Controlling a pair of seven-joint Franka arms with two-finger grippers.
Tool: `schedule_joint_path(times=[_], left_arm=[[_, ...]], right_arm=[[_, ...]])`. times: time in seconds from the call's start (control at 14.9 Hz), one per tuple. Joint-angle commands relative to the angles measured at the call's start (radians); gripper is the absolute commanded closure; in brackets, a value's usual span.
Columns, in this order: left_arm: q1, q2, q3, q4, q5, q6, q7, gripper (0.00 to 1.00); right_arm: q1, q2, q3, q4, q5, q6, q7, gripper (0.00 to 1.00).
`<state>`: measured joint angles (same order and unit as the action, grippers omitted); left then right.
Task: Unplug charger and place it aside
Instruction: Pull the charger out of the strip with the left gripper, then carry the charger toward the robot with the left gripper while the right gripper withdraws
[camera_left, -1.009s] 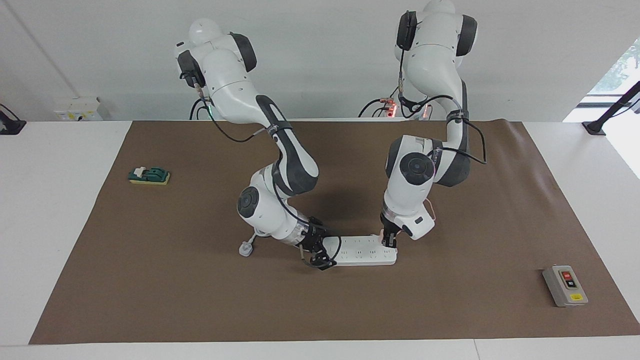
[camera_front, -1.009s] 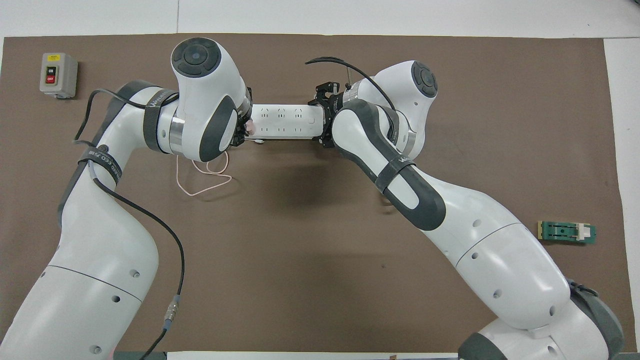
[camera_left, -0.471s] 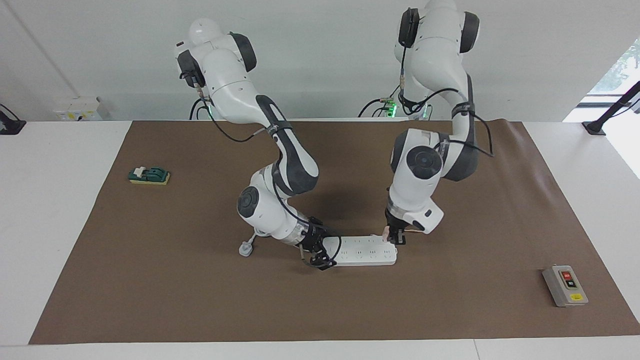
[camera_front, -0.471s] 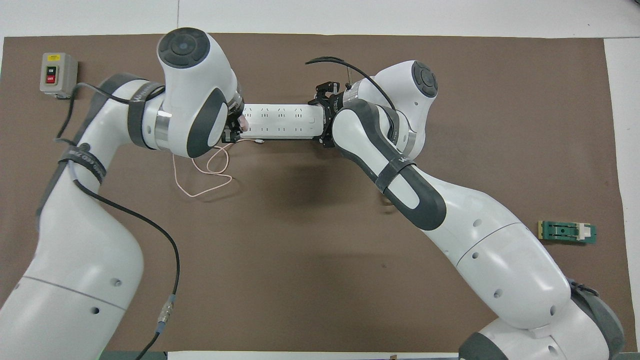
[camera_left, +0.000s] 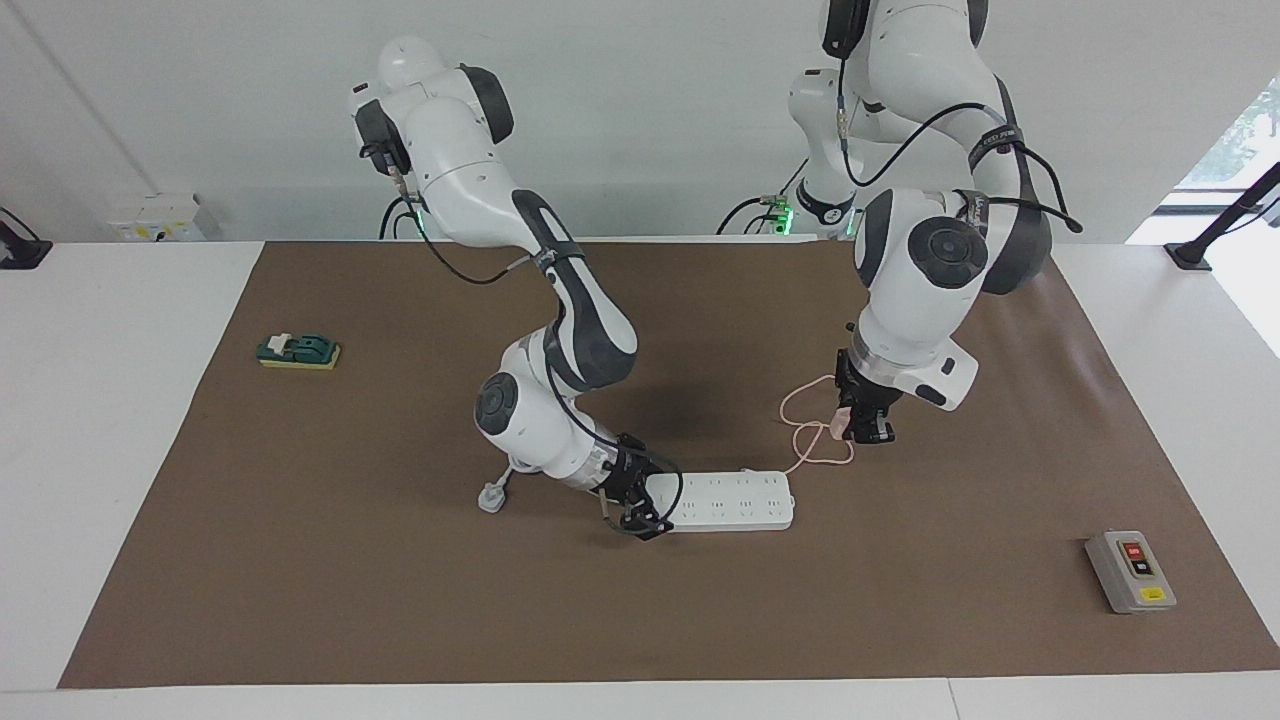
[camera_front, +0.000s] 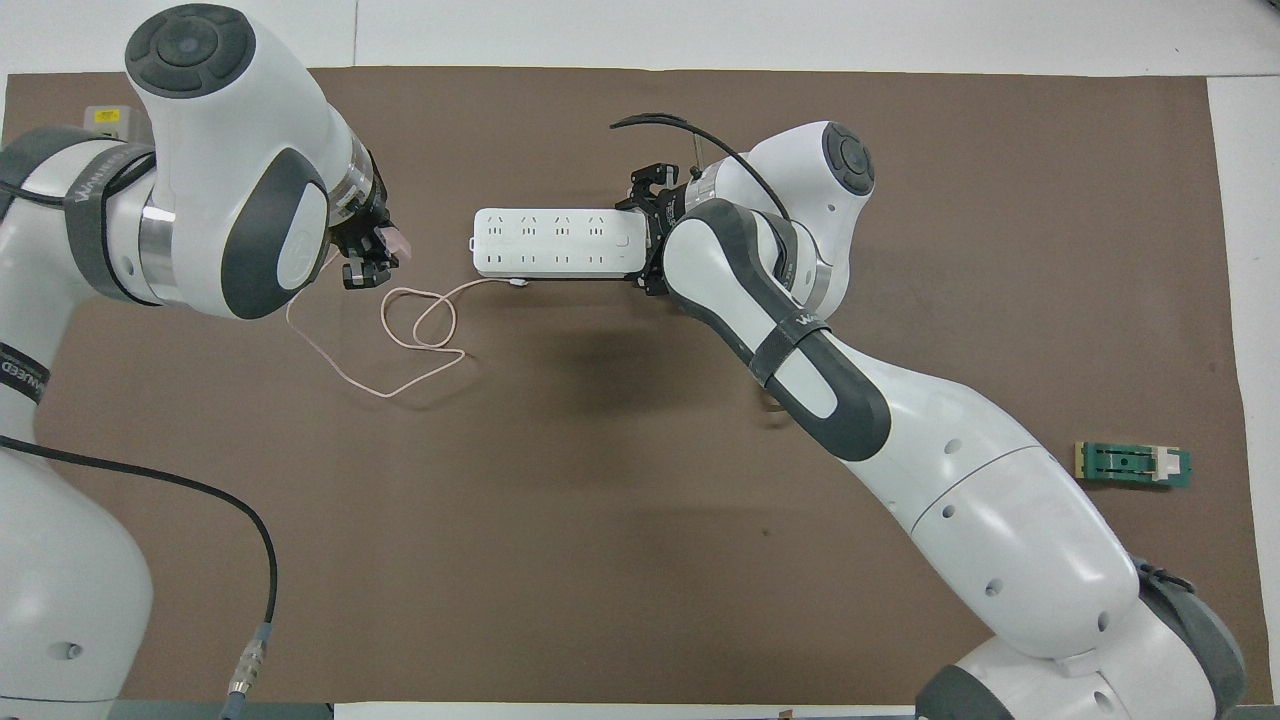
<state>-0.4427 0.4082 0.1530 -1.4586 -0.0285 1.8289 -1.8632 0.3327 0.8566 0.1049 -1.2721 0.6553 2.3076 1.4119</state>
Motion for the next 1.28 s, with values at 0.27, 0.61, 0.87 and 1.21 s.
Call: schedule_joint_path(times=[0.27,0.61,0.87,1.21], left_arm=[[0.047,-0.066,0.005,-0.017,0.016,-0.022,0.282,1.00],[0.145,-0.072,0.003,-0.019,0.002,-0.016,0.681,1.00],[0.209,-0.115,0.003,-0.109,0.002,-0.005,1.080,1.00],[0.255,-0.180,0.005,-0.244,0.002,-0.005,1.533,1.00]], right_arm=[[0.003,-0.062,-0.001,-0.039,0.011,0.044,-0.042,0.00],[-0.020,-0.227,-0.047,-0.108,-0.069,-0.115,-0.050,0.00],[-0.058,-0.352,-0.050,-0.116,-0.294,-0.284,-0.056,0.00],[-0.141,-0.488,-0.048,-0.135,-0.499,-0.488,-0.332,0.00]])
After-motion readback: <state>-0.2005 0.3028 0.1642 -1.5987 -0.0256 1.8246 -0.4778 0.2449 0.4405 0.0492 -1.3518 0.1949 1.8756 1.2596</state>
